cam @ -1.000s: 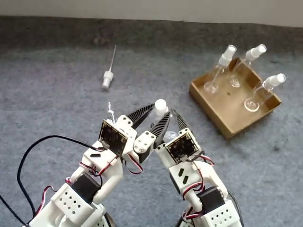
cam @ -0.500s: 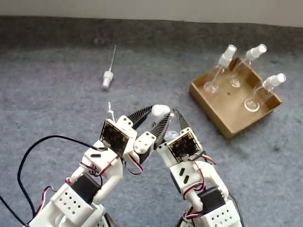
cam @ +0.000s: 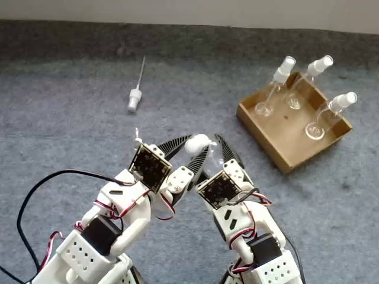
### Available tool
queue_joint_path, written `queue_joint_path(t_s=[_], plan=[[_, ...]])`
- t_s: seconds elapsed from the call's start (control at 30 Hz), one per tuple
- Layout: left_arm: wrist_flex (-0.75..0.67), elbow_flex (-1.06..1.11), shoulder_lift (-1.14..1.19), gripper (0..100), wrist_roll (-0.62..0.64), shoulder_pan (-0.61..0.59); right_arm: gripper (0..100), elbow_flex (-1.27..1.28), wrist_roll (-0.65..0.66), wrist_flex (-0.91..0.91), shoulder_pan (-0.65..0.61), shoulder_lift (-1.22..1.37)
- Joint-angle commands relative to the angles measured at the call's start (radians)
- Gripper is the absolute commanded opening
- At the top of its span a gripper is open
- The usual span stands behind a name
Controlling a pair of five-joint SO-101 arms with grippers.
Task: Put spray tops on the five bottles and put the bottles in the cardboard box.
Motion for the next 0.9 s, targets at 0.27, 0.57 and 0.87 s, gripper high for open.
queue_joint_path(t_s=[0.27, 0.57, 0.87], plan=[[0.068, -0.053, 0.005, 11, -0.012, -0.051, 13.9, 0.14, 0.012, 0.004, -0.018, -0.03], [0.064, 0.002, -0.004, 23, -0.011, -0.105, 13.9, 0.14, 0.005, 0.004, -0.016, -0.03], [0.069, 0.001, -0.004, 23, -0.009, -0.105, 13.9, 0.139, 0.003, 0.004, -0.015, -0.03]])
